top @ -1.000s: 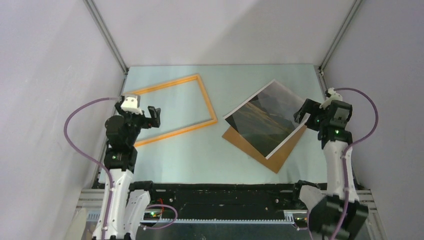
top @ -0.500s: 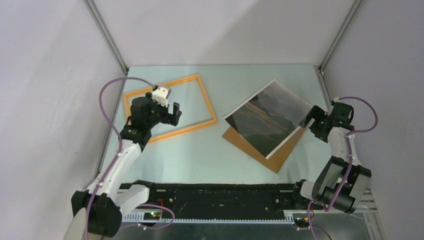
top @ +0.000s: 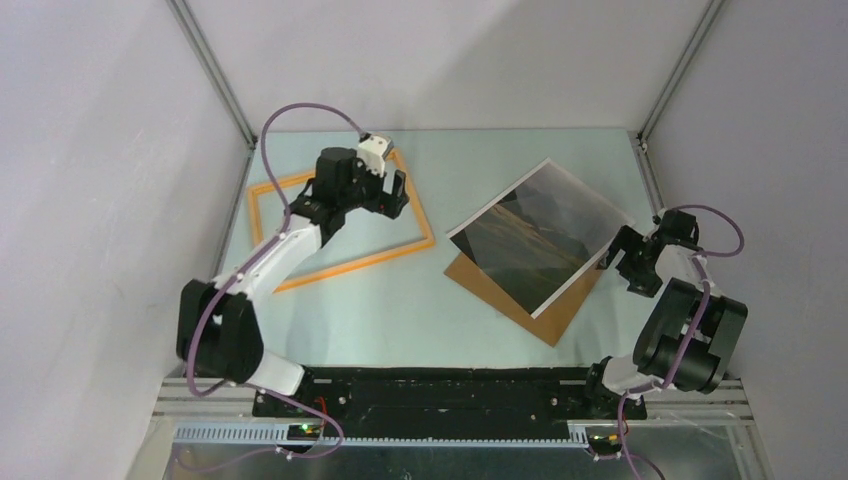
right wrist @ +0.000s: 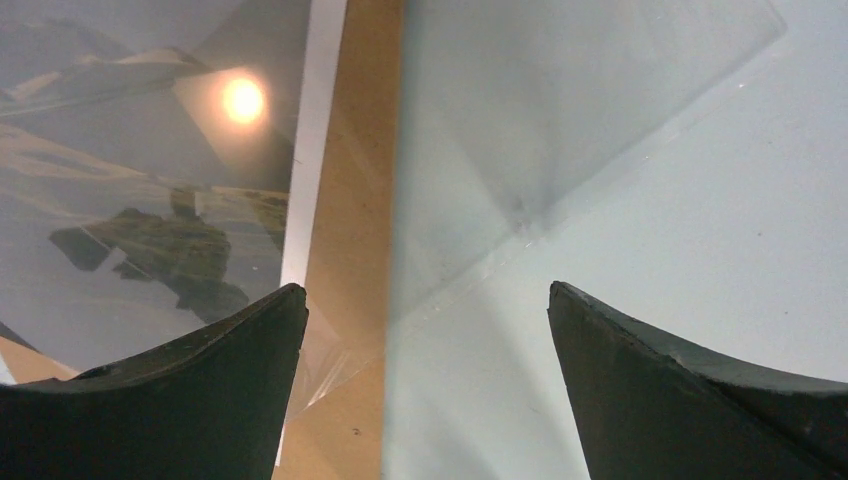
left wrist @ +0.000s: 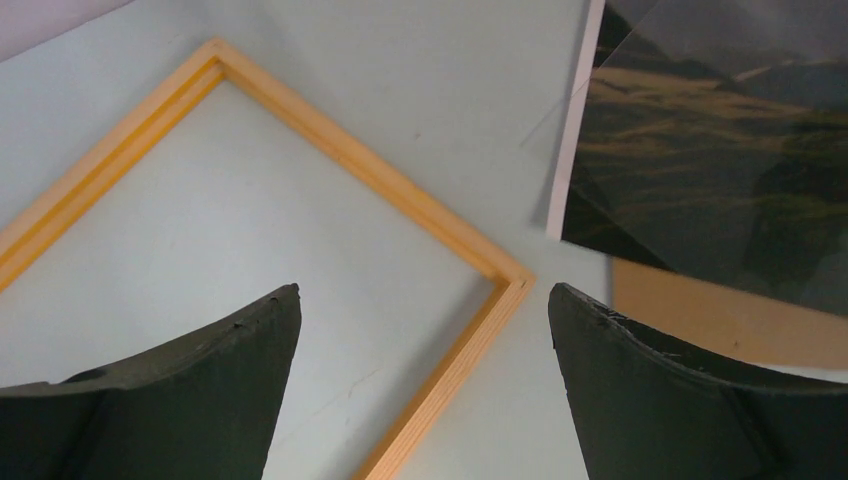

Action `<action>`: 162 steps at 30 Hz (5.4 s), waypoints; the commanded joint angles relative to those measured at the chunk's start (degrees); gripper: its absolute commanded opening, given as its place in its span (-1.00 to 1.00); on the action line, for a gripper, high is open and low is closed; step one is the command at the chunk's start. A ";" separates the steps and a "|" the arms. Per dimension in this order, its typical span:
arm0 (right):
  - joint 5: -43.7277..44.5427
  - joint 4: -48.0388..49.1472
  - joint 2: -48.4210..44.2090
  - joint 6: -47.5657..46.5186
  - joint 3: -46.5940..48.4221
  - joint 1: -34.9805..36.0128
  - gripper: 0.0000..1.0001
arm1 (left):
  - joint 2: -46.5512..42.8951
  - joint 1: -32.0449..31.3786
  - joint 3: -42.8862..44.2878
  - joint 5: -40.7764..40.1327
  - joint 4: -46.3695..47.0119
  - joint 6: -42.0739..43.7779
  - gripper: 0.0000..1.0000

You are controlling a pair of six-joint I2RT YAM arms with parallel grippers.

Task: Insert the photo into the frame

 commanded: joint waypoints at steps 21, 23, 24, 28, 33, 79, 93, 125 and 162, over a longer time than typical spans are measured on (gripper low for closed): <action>-0.71 0.88 5.56 -2.37 1.37 2.74 0.89 | 12.80 -2.55 5.94 -10.29 -17.66 9.67 0.97; -1.09 1.06 4.86 -2.50 1.36 2.92 0.89 | 13.73 -3.01 5.35 -11.30 -19.71 11.82 0.97; -1.12 1.03 4.67 -2.52 1.38 2.95 0.89 | 14.12 -3.54 5.26 -11.50 -20.24 12.79 0.97; -1.42 0.82 3.78 -2.55 1.41 3.06 0.89 | 16.82 -5.38 5.72 -14.03 -22.30 14.72 0.97; -1.69 0.34 3.04 -2.71 1.43 2.91 0.89 | 21.45 -6.25 8.10 -15.99 -22.89 14.90 0.95; -0.35 0.71 0.65 -5.57 2.80 6.17 0.89 | 50.29 1.22 42.31 11.00 -30.82 -31.74 -0.83; -1.45 -2.37 0.85 -5.41 3.62 3.53 0.95 | 50.67 2.02 46.19 9.66 -30.61 -36.62 0.35; -5.34 -3.46 14.10 -2.62 7.92 2.53 0.99 | 68.24 -11.26 77.12 14.33 -29.12 -26.96 0.99; -9.79 -9.18 31.20 -8.65 29.26 14.55 0.96 | 39.74 -12.21 24.45 25.10 -28.60 -11.92 0.82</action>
